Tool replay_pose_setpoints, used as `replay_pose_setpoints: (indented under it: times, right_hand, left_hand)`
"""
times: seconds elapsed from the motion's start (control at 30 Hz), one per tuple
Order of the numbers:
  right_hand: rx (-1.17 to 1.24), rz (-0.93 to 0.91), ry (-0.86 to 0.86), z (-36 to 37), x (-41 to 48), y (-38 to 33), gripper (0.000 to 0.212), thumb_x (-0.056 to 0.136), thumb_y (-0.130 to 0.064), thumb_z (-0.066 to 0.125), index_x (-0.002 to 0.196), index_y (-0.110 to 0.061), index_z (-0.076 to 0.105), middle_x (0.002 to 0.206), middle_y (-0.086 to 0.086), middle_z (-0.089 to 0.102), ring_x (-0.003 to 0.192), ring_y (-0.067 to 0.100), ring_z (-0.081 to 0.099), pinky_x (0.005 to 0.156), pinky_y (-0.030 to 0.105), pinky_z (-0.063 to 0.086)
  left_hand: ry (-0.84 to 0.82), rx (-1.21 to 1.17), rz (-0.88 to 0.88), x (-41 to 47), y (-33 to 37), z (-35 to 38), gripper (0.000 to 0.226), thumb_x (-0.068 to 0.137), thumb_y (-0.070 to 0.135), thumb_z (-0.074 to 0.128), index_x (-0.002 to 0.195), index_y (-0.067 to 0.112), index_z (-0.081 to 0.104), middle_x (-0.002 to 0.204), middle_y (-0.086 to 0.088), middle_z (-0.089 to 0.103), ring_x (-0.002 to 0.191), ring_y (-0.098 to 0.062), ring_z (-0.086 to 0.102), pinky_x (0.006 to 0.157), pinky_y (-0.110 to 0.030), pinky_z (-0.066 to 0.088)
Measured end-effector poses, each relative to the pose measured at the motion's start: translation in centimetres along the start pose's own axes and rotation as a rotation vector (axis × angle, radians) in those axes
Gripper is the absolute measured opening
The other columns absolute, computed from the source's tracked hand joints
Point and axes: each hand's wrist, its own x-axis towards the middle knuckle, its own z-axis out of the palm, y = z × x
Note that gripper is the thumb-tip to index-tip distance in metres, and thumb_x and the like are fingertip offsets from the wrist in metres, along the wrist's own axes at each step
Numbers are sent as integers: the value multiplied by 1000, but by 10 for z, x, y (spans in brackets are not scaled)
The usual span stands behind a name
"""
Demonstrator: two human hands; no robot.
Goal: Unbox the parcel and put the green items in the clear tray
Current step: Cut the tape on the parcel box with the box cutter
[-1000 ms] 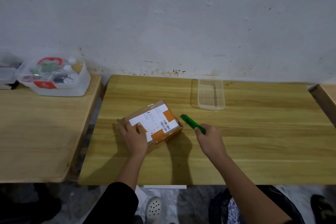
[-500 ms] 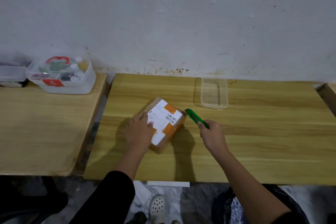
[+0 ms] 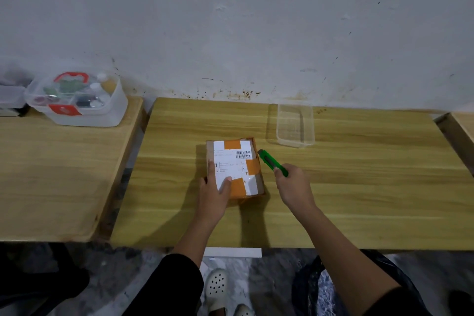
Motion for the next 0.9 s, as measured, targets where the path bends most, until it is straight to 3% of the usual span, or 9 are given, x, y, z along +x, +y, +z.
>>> replay_pose_setpoints:
  times: [0.3,0.47,0.6,0.73,0.9]
  right_hand:
    - [-72,-5,0,4,-4,-3,25,95,-21,45,97,-3,63,67,6,56,51,12,47,43,23,30]
    - [-162,2,8,10,-6,-8,26,94,-23,42,98,-4,61,81,16,63,64,24,59,51,33,45]
    - [-310,-22,17,14,-10,-17,28,96,-21,39,99,0,58,90,19,62,71,28,55,57,33,41]
    - [-363,-58,12,16,-18,-17,28,97,-21,37,107,0,53,98,21,61,85,34,60,60,34,40]
    - [-345,-131,-3,16,-20,-12,41,97,-20,35,138,-16,35,93,20,63,75,28,53,60,33,40]
  left_hand:
    - [16,-59,14,2,-5,5,67,94,43,41,148,29,4,141,-15,40,122,-31,46,93,-36,40]
    - [35,-55,13,1,-6,8,66,94,45,39,147,32,2,140,-14,40,120,-30,47,91,-38,42]
    - [43,-48,12,1,-6,9,66,94,45,38,147,33,1,141,-14,40,121,-32,47,93,-40,42]
    - [50,-48,11,1,-6,8,66,94,45,38,147,32,2,140,-14,43,120,-32,47,93,-39,42]
    - [54,-49,6,-1,-5,9,66,94,44,38,148,31,2,140,-13,43,122,-30,45,93,-40,41]
